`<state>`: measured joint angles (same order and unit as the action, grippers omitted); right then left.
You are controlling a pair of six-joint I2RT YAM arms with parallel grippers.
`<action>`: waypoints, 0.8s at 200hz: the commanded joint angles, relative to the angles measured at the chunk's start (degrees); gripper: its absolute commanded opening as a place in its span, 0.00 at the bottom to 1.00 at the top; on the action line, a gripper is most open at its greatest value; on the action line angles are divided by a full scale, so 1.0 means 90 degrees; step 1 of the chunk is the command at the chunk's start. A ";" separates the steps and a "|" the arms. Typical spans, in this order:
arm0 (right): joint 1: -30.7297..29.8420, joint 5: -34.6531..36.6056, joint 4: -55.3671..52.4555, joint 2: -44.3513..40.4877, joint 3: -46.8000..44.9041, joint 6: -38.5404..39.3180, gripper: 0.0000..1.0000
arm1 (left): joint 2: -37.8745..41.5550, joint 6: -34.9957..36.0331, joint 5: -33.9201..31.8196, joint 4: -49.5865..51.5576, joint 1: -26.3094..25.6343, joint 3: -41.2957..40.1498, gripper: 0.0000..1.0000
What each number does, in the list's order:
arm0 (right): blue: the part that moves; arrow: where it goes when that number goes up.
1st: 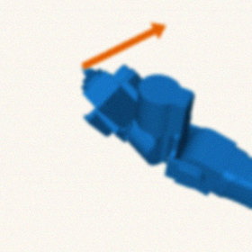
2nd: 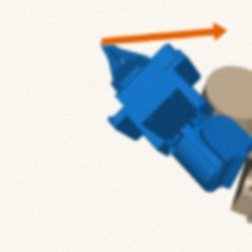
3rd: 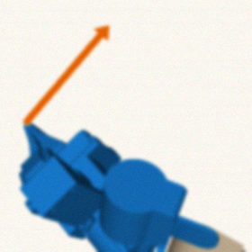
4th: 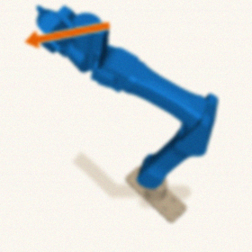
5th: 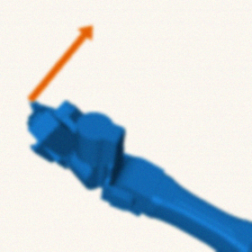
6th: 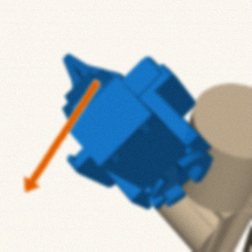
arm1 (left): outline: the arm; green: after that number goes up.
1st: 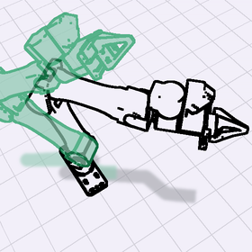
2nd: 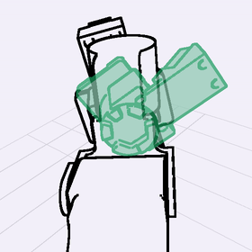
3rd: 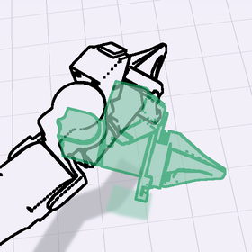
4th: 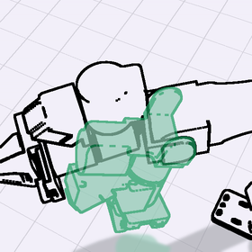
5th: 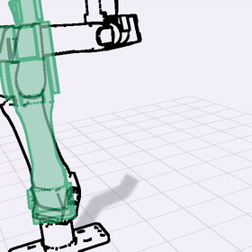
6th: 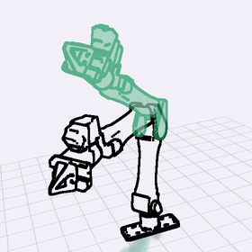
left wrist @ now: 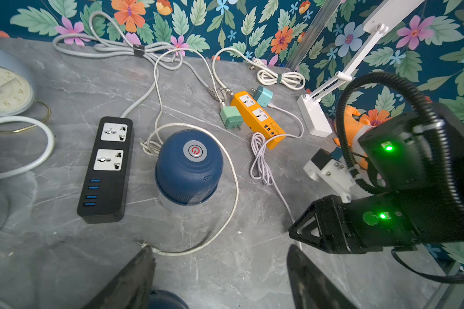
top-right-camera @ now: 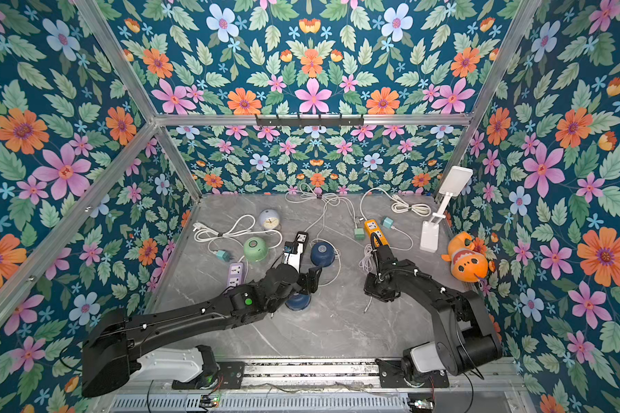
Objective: Charge the cordless meat grinders
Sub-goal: Pick up the charging cable from the center of the board.
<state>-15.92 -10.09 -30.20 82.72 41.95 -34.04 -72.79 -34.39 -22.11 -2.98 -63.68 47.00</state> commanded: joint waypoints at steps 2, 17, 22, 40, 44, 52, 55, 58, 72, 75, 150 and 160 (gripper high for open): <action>-0.0001 -0.0095 0.0189 0.0143 0.0030 0.0018 0.37 | 0.0037 0.0050 -0.0171 -0.0068 0.0024 0.0113 0.90; 0.0000 -0.0067 0.0231 0.0185 0.0034 -0.0025 0.36 | -0.0012 0.0027 -0.0096 0.0003 0.0022 0.0185 0.89; 0.0000 -0.0061 0.0223 0.0200 0.0052 -0.0026 0.36 | -0.0024 0.0049 -0.0040 -0.0016 0.0024 0.0195 0.88; -0.0003 -0.0031 0.0200 0.0251 0.0084 -0.0035 0.34 | -0.0037 0.0256 0.0253 -0.0203 0.0025 0.0152 0.86; -0.0006 -0.0030 0.0192 0.0266 0.0098 -0.0031 0.33 | -0.0037 0.0304 0.0301 -0.0249 0.0025 0.0146 0.85; -0.0006 -0.0012 0.0191 0.0308 0.0099 -0.0037 0.32 | -0.0063 0.0372 0.0347 -0.0283 0.0026 0.0148 0.80; -0.0004 -0.0013 0.0192 0.0325 0.0106 -0.0047 0.31 | -0.0079 0.0382 0.0336 -0.0275 0.0031 0.0162 0.79; -0.0005 -0.0024 0.0195 0.0337 0.0107 -0.0054 0.30 | -0.0090 0.0393 0.0330 -0.0266 0.0039 0.0172 0.77; -0.0003 -0.0032 0.0209 0.0397 0.0138 -0.0074 0.23 | -0.0103 0.0454 0.0295 -0.0339 0.0049 0.0143 0.72; -0.0004 -0.0039 0.0224 0.0399 0.0138 -0.0075 0.22 | -0.0089 0.0455 0.0271 -0.0371 0.0052 0.0121 0.71; -0.0008 -0.0369 -0.0601 -0.0605 0.0780 -0.0066 0.00 | 0.0177 0.1829 0.0277 -0.1603 0.0053 -0.0308 0.64; -0.0005 -0.0479 -0.0783 -0.0767 0.0974 -0.0055 0.00 | 0.0221 0.2077 0.0301 -0.1837 0.0053 -0.0358 0.64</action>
<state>-15.90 -12.01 -32.38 78.87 47.64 -34.46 -71.55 -23.31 -19.77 -12.86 -63.22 44.23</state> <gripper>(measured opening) 0.071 0.642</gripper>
